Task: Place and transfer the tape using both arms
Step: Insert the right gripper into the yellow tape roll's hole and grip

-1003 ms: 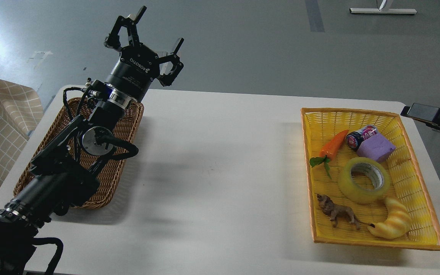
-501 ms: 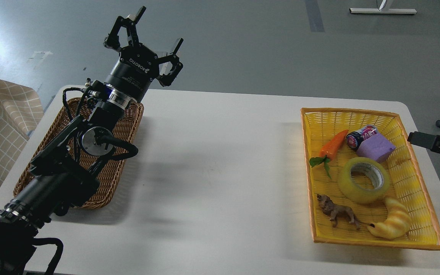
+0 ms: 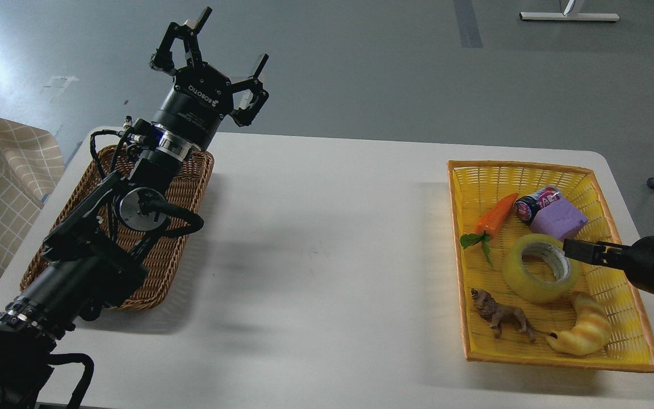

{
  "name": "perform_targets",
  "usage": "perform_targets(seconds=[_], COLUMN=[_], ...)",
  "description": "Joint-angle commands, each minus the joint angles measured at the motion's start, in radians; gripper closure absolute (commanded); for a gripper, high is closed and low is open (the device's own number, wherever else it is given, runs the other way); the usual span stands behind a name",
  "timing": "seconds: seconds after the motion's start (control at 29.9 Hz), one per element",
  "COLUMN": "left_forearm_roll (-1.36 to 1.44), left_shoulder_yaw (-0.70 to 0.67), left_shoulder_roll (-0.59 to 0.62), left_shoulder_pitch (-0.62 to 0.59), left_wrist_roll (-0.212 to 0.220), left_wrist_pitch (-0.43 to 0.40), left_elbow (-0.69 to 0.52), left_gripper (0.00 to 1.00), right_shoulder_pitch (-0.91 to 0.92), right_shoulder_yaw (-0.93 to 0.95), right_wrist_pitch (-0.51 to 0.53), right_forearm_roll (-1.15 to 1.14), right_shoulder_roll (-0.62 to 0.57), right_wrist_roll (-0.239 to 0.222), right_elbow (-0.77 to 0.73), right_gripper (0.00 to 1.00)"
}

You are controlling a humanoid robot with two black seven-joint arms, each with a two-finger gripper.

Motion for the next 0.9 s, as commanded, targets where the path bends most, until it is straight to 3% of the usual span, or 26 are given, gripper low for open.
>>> perform_targets(seconds=[0.0,0.27,0.67,0.87], left_forearm_roll=[0.0,0.0,0.0,0.0], left_shoulder_yaw=[0.0,-0.002,-0.003,-0.003], left_shoulder_roll=[-0.001,0.0,-0.004,-0.007], left_shoulder_pitch=[0.0,0.0,0.002,0.003], left_wrist_roll=[0.0,0.0,0.001,0.0], left_wrist_pitch=[0.0,0.0,0.0,0.0], left_elbow=[0.0,0.0,0.001,0.001], left_gripper=[0.02,0.02,0.02,0.02], right_shoulder_pitch=[0.0,-0.001,0.002,0.002], right_shoulder_yaw=[-0.019,-0.026,-0.035,-0.039], right_wrist_pitch=[0.0,0.0,0.0,0.0], right_forearm_roll=[-0.036,-0.04,-0.045,-0.045], right_shoulder_roll=[0.024,0.036,0.068,0.094], right_wrist_roll=[-0.001,-0.002,-0.001,-0.001], right_elbow=[-0.007,-0.016,-0.059,-0.075], right_gripper=[0.1,0.21,0.25,0.35])
